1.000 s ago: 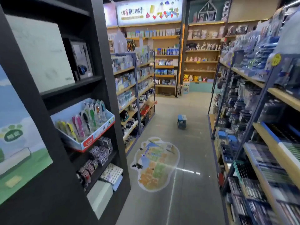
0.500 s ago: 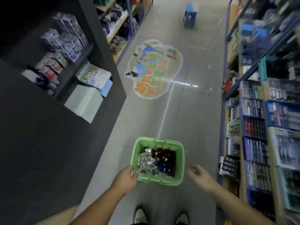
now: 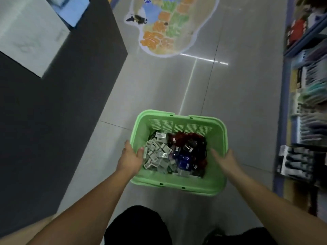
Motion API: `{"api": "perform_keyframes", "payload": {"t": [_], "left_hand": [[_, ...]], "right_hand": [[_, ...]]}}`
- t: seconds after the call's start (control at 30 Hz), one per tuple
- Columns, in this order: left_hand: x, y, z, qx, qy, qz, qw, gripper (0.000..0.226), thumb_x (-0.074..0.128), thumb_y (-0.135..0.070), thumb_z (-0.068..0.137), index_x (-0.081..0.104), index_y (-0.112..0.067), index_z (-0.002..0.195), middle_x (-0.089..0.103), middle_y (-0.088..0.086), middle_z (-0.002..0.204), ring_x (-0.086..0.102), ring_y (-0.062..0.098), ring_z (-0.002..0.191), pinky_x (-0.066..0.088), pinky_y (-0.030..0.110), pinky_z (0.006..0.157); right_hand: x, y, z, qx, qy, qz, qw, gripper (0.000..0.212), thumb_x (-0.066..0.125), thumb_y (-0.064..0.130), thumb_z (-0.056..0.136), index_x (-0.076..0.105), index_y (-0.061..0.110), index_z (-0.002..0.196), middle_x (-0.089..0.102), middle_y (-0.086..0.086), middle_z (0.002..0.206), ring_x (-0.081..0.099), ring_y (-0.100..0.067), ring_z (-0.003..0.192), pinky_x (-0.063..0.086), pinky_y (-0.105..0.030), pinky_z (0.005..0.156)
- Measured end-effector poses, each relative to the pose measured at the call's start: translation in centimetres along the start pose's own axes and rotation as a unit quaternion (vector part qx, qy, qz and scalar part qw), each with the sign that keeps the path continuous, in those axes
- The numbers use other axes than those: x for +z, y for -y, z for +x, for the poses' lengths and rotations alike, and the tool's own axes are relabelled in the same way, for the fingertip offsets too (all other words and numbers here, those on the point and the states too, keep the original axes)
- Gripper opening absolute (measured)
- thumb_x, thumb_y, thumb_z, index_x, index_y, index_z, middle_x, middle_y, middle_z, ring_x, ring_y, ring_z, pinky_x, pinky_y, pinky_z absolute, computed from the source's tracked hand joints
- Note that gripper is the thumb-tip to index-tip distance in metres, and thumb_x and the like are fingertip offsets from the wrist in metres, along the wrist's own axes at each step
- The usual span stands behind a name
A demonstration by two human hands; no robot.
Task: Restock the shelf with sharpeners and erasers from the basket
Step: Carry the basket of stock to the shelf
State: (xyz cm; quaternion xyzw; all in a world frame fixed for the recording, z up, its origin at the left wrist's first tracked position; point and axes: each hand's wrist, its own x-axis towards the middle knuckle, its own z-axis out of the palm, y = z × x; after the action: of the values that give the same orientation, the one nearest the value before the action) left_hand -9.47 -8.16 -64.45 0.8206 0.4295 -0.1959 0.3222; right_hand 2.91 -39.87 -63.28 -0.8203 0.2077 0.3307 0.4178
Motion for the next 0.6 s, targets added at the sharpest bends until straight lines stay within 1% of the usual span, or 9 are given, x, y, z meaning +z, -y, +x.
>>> {"api": "perform_keyframes", "payload": {"t": [0.03,0.07,0.13,0.2,0.27,0.37,0.43,0.53,0.6], "left_hand": [[0.4,0.2,0.4,0.005,-0.024,0.003,1.000,0.066,0.045,-0.051,0.104,0.030,-0.007,0.149,0.054,0.025,0.137,0.059,0.045,0.118,0.050,0.048,0.095],[0.6,0.4,0.9,0.013,-0.046,0.011,0.999,0.058,0.045,-0.053,0.103,0.039,-0.006,0.137,0.058,0.023,0.127,0.063,0.044,0.107,0.052,0.048,0.087],[0.4,0.2,1.6,0.013,-0.071,0.018,0.997,0.053,0.043,-0.055,0.103,0.047,-0.005,0.119,0.062,0.021,0.112,0.064,0.040,0.093,0.053,0.045,0.078],[-0.4,-0.2,1.7,0.017,-0.075,0.018,0.997,0.054,0.043,-0.056,0.103,0.050,-0.004,0.115,0.064,0.018,0.103,0.061,0.035,0.083,0.049,0.040,0.071],[-1.2,-0.8,1.0,0.030,-0.084,0.024,0.996,0.053,0.042,-0.056,0.104,0.050,-0.004,0.110,0.062,0.014,0.094,0.057,0.032,0.077,0.045,0.036,0.066],[-3.3,-2.5,-1.5,0.052,-0.111,0.015,0.992,0.046,0.042,-0.054,0.105,0.046,-0.008,0.100,0.059,0.011,0.084,0.056,0.030,0.070,0.040,0.035,0.060],[-5.6,-4.2,-4.0,0.065,-0.117,-0.001,0.991,0.041,0.045,-0.049,0.106,0.045,-0.008,0.099,0.057,0.009,0.079,0.053,0.027,0.064,0.036,0.034,0.057],[-10.2,-7.7,-9.2,0.072,-0.123,-0.030,0.989,0.035,0.047,-0.040,0.107,0.045,-0.007,0.096,0.054,0.005,0.070,0.049,0.021,0.057,0.027,0.032,0.048],[-13.9,-10.3,-13.2,0.077,-0.122,-0.040,0.989,0.034,0.048,-0.037,0.107,0.045,-0.007,0.095,0.052,0.003,0.069,0.049,0.021,0.057,0.028,0.033,0.049]], "right_hand": [[0.3,-0.5,0.8,-0.003,-0.019,-0.027,0.999,0.070,0.074,0.044,0.094,0.039,0.005,0.141,0.065,-0.015,0.124,0.068,-0.036,0.103,0.059,-0.054,0.091],[0.4,-0.8,1.3,-0.009,-0.040,-0.067,0.997,0.066,0.073,0.050,0.093,0.043,0.006,0.133,0.065,-0.015,0.116,0.067,-0.036,0.098,0.059,-0.053,0.087],[0.1,-0.7,1.6,-0.010,-0.067,-0.133,0.989,0.060,0.068,0.057,0.093,0.048,0.007,0.118,0.062,-0.012,0.102,0.063,-0.033,0.087,0.055,-0.042,0.076],[-0.6,-0.6,1.6,-0.024,-0.074,-0.155,0.985,0.058,0.066,0.058,0.094,0.054,0.005,0.115,0.062,-0.011,0.097,0.059,-0.030,0.080,0.047,-0.036,0.068],[-1.4,-0.7,1.1,-0.040,-0.084,-0.143,0.985,0.055,0.069,0.058,0.093,0.061,0.008,0.114,0.068,-0.010,0.095,0.064,-0.030,0.078,0.052,-0.037,0.067],[-3.6,0.6,-1.7,-0.057,-0.105,-0.090,0.989,0.042,0.071,0.053,0.093,0.064,0.014,0.106,0.071,-0.008,0.091,0.068,-0.031,0.079,0.059,-0.041,0.072],[-6.0,2.8,-4.4,-0.070,-0.114,-0.065,0.989,0.034,0.072,0.049,0.093,0.066,0.017,0.101,0.071,-0.007,0.086,0.069,-0.030,0.078,0.058,-0.040,0.072],[-10.9,7.3,-9.4,-0.082,-0.111,-0.064,0.988,0.027,0.070,0.044,0.097,0.066,0.018,0.099,0.070,-0.009,0.082,0.068,-0.031,0.074,0.056,-0.042,0.067],[-14.5,10.4,-13.2,-0.084,-0.106,-0.067,0.989,0.019,0.067,0.037,0.100,0.065,0.018,0.101,0.069,-0.010,0.083,0.068,-0.032,0.074,0.058,-0.046,0.068]]}}
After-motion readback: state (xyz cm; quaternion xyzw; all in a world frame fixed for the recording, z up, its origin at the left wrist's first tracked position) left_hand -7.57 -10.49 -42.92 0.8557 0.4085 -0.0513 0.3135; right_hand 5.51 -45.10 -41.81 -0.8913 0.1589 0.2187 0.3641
